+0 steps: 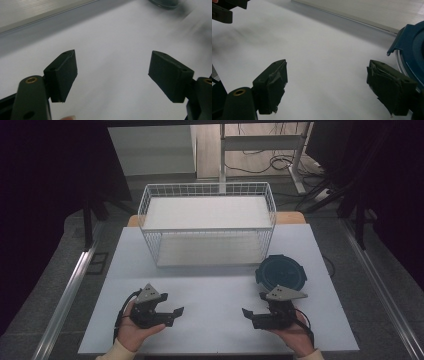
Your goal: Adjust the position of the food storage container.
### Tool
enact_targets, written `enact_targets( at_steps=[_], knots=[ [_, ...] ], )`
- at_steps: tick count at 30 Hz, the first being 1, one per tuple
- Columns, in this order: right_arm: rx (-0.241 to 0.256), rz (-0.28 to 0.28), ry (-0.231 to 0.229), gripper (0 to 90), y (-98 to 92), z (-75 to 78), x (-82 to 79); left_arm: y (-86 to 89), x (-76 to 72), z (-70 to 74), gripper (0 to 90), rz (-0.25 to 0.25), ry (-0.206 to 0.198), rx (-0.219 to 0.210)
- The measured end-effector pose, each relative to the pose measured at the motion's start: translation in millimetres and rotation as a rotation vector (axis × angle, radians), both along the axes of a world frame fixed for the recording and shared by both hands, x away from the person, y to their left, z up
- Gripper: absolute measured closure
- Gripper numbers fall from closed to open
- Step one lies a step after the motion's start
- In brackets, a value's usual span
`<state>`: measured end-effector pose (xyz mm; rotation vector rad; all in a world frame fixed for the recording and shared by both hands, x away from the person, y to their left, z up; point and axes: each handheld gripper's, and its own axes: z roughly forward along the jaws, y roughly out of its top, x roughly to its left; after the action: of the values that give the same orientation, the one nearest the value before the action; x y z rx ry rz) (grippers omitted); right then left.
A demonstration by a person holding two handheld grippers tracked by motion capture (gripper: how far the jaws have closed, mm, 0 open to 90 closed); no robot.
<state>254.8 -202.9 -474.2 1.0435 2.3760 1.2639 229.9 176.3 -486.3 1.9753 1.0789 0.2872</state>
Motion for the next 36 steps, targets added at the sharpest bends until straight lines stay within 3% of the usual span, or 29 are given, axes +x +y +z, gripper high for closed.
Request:
enact_targets(
  at_steps=[23,36],
  knots=[
    [0.002,-0.003,0.03,20.8,-3.6,5.3,2.0,-2.7,0.4,-2.2,22.9,-0.012,0.005,0.01],
    [-0.012,-0.004,0.016,24.4,-9.7,24.5,6.7,-3.4,1.1,-2.5,22.8,-0.013,0.012,0.014]
  ],
)
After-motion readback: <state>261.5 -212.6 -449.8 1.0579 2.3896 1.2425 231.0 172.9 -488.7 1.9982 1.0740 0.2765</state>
